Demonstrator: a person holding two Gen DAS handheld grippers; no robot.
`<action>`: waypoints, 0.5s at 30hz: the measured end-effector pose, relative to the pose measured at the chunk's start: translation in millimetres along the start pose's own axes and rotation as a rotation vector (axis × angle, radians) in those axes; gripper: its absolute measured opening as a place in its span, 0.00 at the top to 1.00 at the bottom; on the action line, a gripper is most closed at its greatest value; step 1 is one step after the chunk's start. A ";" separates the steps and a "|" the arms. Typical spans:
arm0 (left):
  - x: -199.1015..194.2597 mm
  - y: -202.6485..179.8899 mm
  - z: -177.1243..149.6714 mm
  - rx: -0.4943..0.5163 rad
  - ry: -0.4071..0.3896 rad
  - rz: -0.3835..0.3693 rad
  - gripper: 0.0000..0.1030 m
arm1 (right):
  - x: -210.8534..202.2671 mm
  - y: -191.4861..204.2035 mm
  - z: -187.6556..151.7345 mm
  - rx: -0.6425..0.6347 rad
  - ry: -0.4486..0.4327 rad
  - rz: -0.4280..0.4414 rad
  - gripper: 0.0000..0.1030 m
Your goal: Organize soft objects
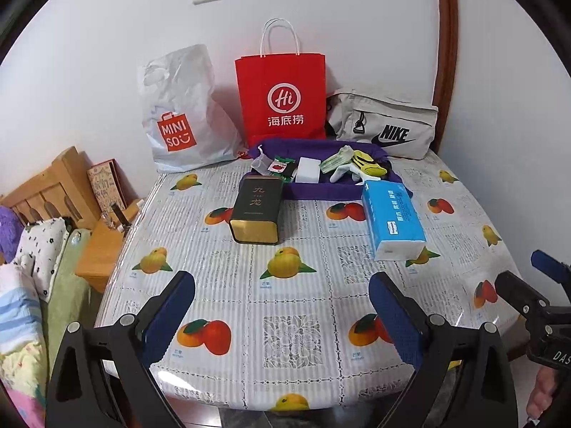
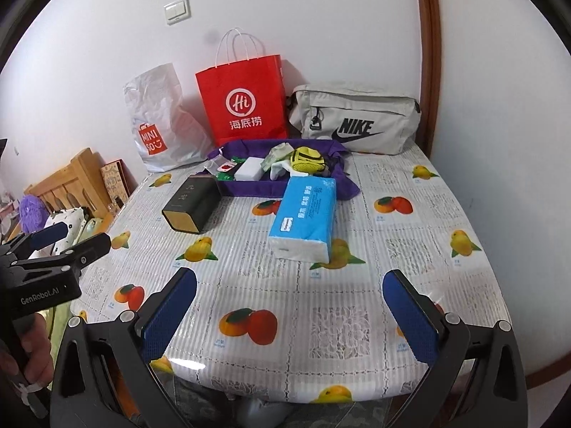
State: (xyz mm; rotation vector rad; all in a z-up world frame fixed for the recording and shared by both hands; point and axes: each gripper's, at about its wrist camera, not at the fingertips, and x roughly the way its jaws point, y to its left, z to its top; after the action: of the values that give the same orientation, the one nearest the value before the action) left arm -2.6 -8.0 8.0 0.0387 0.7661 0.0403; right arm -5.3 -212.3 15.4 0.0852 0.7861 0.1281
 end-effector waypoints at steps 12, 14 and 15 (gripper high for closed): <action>-6.6 -0.8 -2.6 -0.004 -0.009 -0.012 0.04 | -8.8 1.7 -2.6 -0.012 -0.015 -0.014 0.00; -7.0 -1.1 -3.6 -0.009 -0.007 -0.013 0.04 | -9.4 2.5 -2.9 -0.014 -0.017 -0.019 0.00; -7.1 -1.4 -4.1 -0.009 -0.005 -0.016 0.04 | -10.1 3.2 -3.4 -0.017 -0.018 -0.019 0.00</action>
State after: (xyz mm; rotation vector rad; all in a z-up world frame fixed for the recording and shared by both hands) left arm -10.5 -9.7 9.9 0.0246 0.7612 0.0286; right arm -15.0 -210.4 20.4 0.0628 0.7673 0.1156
